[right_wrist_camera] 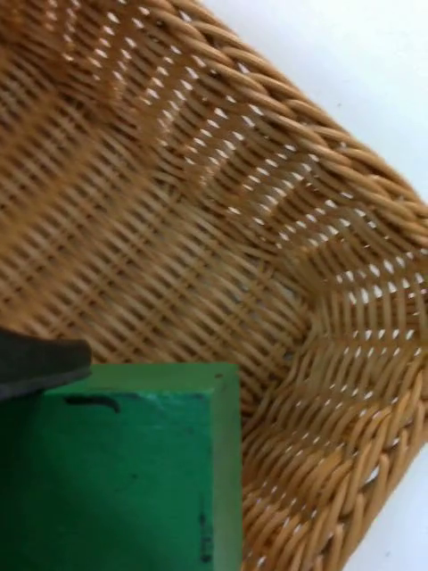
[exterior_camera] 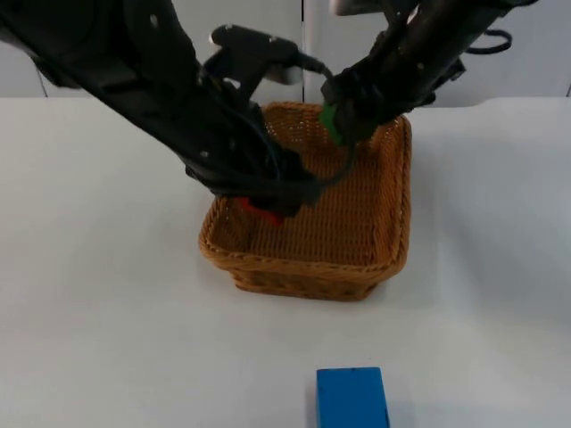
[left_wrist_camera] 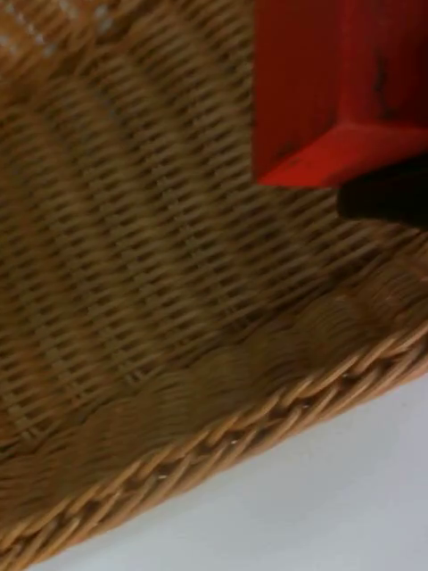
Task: Pick up one cube with each hand and place exactly two cubes into the same basket, leaving the remaining cube outside.
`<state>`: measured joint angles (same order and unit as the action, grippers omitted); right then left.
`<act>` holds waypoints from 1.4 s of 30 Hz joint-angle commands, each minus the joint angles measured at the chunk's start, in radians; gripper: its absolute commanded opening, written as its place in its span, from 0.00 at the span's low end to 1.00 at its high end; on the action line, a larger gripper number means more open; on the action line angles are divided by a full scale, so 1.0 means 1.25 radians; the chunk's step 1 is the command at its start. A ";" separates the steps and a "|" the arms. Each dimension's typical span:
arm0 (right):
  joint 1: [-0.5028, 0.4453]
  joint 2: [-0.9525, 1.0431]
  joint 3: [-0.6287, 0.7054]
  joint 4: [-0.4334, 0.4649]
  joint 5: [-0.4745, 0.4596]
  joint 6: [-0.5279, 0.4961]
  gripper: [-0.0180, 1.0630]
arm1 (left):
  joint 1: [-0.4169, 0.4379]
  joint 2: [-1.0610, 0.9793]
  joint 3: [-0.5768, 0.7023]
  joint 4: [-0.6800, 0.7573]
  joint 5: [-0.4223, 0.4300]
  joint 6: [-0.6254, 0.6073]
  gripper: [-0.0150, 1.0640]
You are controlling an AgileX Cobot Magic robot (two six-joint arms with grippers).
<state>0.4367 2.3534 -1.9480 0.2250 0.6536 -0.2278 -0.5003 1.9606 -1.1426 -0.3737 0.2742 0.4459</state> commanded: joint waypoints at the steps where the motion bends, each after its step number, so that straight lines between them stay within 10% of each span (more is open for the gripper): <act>1: 0.005 0.006 -0.008 0.017 -0.024 -0.012 0.02 | -0.005 0.012 -0.007 -0.008 -0.040 0.002 0.01; 27: 0.005 0.068 -0.008 0.037 -0.063 -0.026 0.02 | -0.047 0.108 -0.007 0.018 -0.145 0.032 0.01; 33: 0.005 0.068 -0.008 0.037 -0.056 -0.026 0.15 | -0.047 0.108 -0.007 0.018 -0.137 0.032 0.02; 42: 0.005 0.068 -0.008 0.046 -0.054 -0.026 0.47 | -0.047 0.108 -0.007 0.018 -0.125 0.032 0.44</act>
<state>0.4367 2.4384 -1.9503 0.2743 0.5849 -0.2518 -0.5548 2.0983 -1.1473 -0.3515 0.1209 0.4816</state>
